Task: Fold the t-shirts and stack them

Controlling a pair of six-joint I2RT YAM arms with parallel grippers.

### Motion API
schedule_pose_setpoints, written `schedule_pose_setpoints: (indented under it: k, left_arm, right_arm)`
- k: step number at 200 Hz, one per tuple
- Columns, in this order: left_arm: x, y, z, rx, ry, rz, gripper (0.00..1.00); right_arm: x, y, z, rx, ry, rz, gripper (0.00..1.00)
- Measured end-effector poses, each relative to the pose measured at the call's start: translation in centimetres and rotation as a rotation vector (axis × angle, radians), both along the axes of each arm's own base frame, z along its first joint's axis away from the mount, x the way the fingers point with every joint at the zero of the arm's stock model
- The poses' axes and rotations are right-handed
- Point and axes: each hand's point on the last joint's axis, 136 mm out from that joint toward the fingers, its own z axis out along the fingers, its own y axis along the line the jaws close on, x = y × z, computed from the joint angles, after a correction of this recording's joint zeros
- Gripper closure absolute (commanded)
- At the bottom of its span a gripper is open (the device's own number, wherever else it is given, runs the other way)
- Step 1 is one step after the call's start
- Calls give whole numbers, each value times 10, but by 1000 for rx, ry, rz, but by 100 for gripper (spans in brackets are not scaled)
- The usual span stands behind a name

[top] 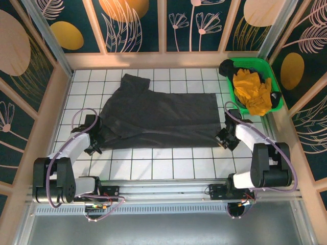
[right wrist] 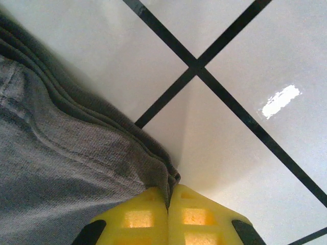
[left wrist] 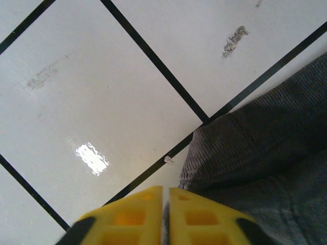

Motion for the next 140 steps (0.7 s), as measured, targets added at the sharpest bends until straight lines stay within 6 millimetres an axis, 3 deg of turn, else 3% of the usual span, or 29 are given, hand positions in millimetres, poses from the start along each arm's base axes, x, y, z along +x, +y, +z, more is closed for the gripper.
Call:
schedule_pose_setpoints:
  k: [7,18,41,66,80,94,125,140]
  left_arm:
    - [0,0,2,-2,2,10,38]
    - [2,1,8,-3,-7,36,30]
    - [16,5,37,0,-85,89,29]
    - [48,3,84,-26,-216,122,31]
    - [62,-5,101,-85,-277,135,32]
    - [68,-19,102,-167,-303,148,32]
    - [55,-79,77,-398,-272,160,32]
    - [45,-104,61,-503,-237,182,31]
  right_arm:
    - [-1,0,0,0,2,-5,81]
    - [-3,0,1,-5,9,-3,71]
    - [0,-1,14,-39,4,4,64]
    - [30,10,48,-88,-96,76,58]
    - [51,29,71,-85,-182,150,55]
    - [69,58,89,-37,-276,247,54]
    - [80,137,110,183,-418,481,50]
    - [80,165,114,266,-442,560,50]
